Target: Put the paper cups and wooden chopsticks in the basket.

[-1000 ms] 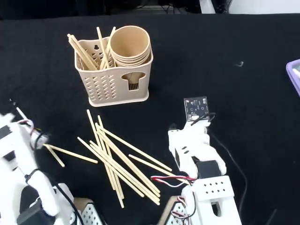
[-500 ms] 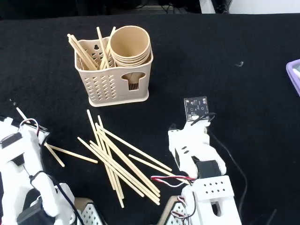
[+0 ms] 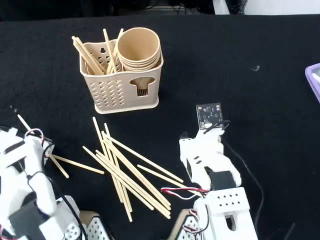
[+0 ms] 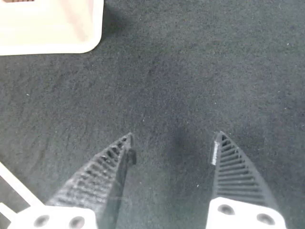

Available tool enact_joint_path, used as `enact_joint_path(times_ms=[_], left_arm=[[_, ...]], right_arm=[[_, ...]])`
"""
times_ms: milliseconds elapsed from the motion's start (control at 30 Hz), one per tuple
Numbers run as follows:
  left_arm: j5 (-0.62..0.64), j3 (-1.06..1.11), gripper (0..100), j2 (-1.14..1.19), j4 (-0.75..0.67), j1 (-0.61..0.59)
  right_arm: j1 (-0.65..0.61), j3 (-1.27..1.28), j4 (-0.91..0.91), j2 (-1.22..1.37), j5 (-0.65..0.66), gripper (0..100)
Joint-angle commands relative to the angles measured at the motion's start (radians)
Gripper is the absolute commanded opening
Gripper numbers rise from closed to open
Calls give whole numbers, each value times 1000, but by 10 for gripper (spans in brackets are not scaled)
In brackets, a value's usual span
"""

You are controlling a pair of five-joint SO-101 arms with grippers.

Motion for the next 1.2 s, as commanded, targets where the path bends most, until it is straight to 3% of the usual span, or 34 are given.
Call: enact_joint_path(times_ms=[0,133,700,1000,1167], left_arm=[[0,-99,192,91,37,4],[0,-120,20,95,31,-31],[-5,-335,30,95,38,-372],[-236,-493,30,-87,34,-375],[-218,-562,30,-373,29,-254]], right_arm=[[-12,-5,-17,-27,3,261],[-12,-5,-17,-27,3,261],[-12,-5,-20,-27,3,261],[-12,-4,-21,-27,3,261],[-12,-4,-21,-27,3,261]])
